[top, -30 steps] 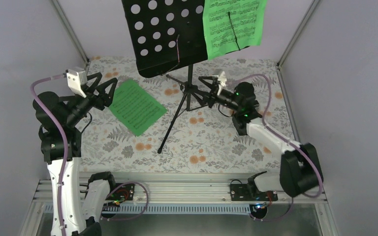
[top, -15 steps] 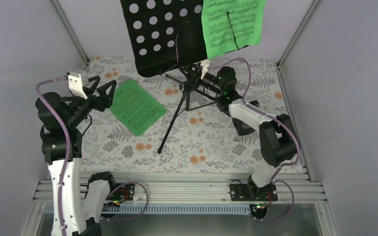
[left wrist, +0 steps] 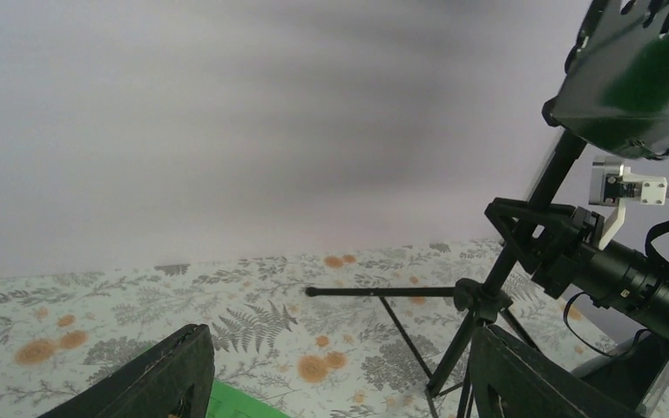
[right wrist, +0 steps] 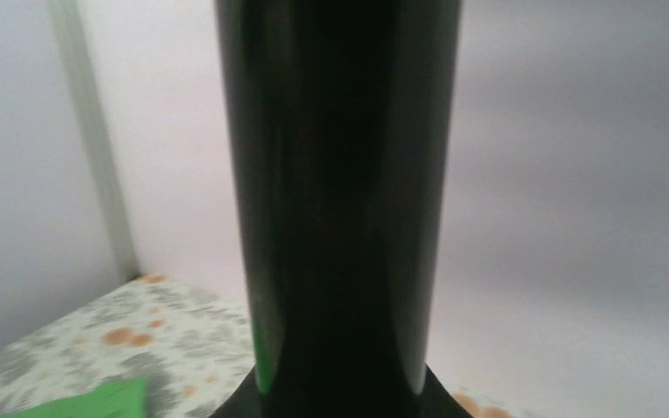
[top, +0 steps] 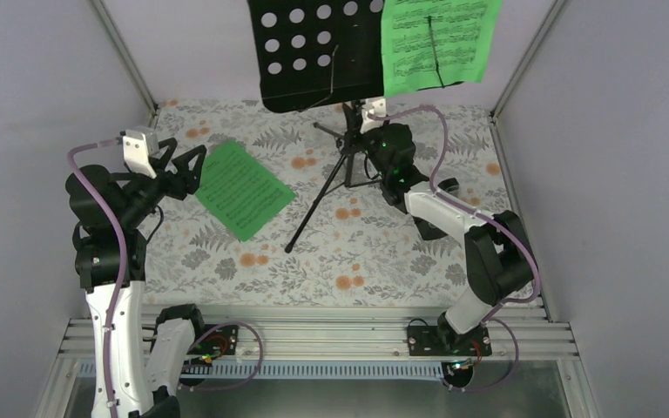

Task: Pack up the instrument practice props

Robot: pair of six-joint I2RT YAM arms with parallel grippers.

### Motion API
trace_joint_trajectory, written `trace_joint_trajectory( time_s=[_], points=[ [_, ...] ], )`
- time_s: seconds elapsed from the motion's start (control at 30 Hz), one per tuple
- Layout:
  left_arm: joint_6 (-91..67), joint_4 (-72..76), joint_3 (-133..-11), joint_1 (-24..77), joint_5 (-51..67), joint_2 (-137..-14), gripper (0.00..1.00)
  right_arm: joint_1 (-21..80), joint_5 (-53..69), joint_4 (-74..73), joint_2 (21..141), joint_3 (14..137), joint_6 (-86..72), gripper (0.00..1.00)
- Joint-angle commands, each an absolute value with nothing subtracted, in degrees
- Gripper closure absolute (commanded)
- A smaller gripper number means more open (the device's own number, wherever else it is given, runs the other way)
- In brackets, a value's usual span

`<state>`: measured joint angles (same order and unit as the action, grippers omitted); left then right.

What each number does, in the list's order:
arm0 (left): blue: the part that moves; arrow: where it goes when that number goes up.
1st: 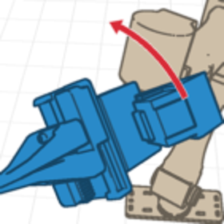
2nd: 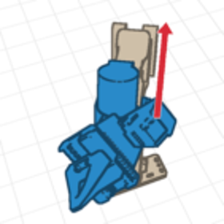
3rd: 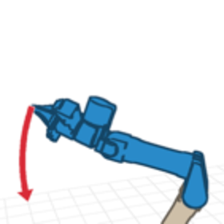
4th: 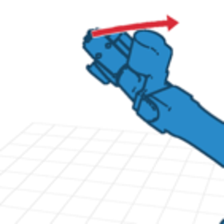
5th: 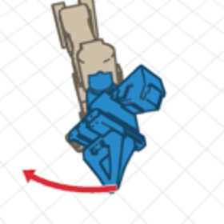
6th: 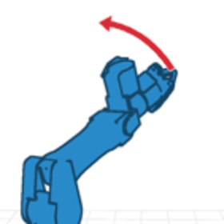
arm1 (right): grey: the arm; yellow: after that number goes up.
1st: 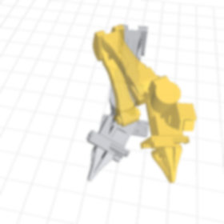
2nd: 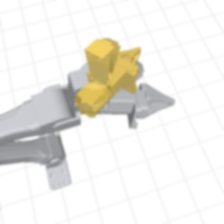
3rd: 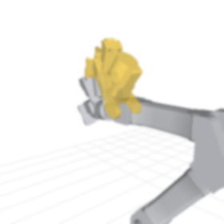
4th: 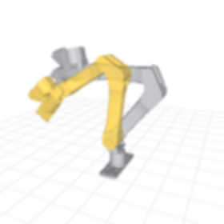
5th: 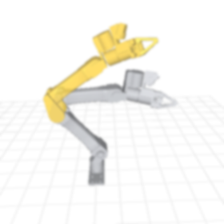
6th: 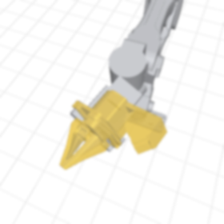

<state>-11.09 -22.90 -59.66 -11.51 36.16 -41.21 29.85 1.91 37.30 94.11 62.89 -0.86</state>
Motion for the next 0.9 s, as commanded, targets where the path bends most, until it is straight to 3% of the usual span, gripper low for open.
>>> trace_joint_trajectory(
  time_s=[0.0,0.4,0.6,0.77,0.83,0.87],
  points=[
    [-10.3,-23.5,-59.2,-11.7,35.6,-40.7,0.27,28.8,-19.1,38.0,91.6,64.2,-1.4,0.96],
    [-10.3,-24.2,-58.8,-11.4,34.8,-40.3,0.27,29.8,-40.0,34.2,92.3,66.9,-3.8,0.96],
    [-10.8,-24.3,-58.9,-11.4,34.8,-40.4,0.27,31.7,-41.6,30.5,92.9,67.4,-9.9,0.96],
    [-10.1,-25.4,-60.5,-11.4,34.9,-41.0,0.25,32.2,-33.8,28.9,92.5,66.8,-10.7,0.96],
    [-10.3,-25.6,-61.2,-11.4,35.3,-41.3,0.22,32.1,-30.4,27.8,91.6,66.6,-9.2,0.77],
    [-10.5,-25.4,-61.6,-11.4,35.8,-41.5,0.20,32.1,-28.4,27.4,90.9,65.9,-8.3,0.63]
  ],
)
